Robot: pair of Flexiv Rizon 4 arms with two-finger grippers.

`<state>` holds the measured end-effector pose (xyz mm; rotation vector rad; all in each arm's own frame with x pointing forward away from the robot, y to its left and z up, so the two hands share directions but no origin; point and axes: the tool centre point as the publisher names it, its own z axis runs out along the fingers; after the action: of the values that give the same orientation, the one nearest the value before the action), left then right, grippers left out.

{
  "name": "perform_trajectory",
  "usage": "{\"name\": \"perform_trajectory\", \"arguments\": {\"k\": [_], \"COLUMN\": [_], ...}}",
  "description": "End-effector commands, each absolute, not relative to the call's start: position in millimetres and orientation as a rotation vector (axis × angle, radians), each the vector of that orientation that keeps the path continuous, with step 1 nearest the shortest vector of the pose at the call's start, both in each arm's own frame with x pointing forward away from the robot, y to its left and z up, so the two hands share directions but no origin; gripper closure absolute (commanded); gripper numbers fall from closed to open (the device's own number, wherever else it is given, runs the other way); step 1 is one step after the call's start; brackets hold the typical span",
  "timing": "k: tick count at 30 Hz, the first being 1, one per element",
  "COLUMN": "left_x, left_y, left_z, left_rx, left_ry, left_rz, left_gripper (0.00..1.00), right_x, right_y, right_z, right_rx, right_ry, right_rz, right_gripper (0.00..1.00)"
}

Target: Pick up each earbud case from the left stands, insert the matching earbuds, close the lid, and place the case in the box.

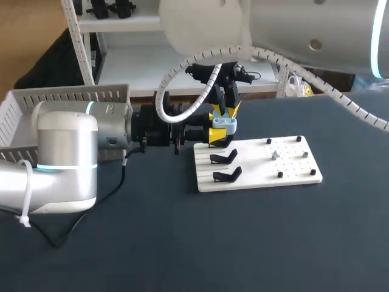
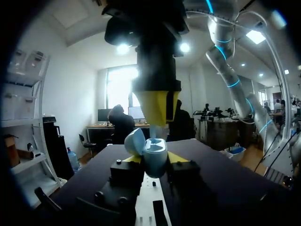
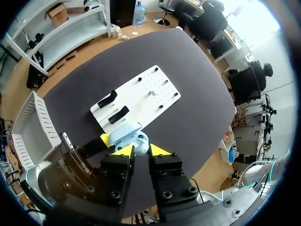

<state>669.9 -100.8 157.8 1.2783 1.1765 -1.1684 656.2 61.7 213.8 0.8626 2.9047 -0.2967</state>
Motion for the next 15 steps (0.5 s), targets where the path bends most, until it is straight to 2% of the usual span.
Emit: {"name": "perform_trajectory", "arguments": {"k": [1,15], "left_x": [669.6,669.6], "left_y": [-100.4,-100.4], "left_z": [157.0,157.0], "left_rx": [1.276,1.276], "left_ry": [1.174,1.174], "left_rz": [-1.168,-1.168], "left_gripper": [1.0,1.0], "right_x": [657.5,658.3], "right_y": [62.5,60.5], "right_z": [212.4,209.6], "right_rx": [0.865,0.874], "right_ry": [2.908,2.916], "right_rz": [-0.301,-0.306], "right_gripper": [1.0,1.0]}}
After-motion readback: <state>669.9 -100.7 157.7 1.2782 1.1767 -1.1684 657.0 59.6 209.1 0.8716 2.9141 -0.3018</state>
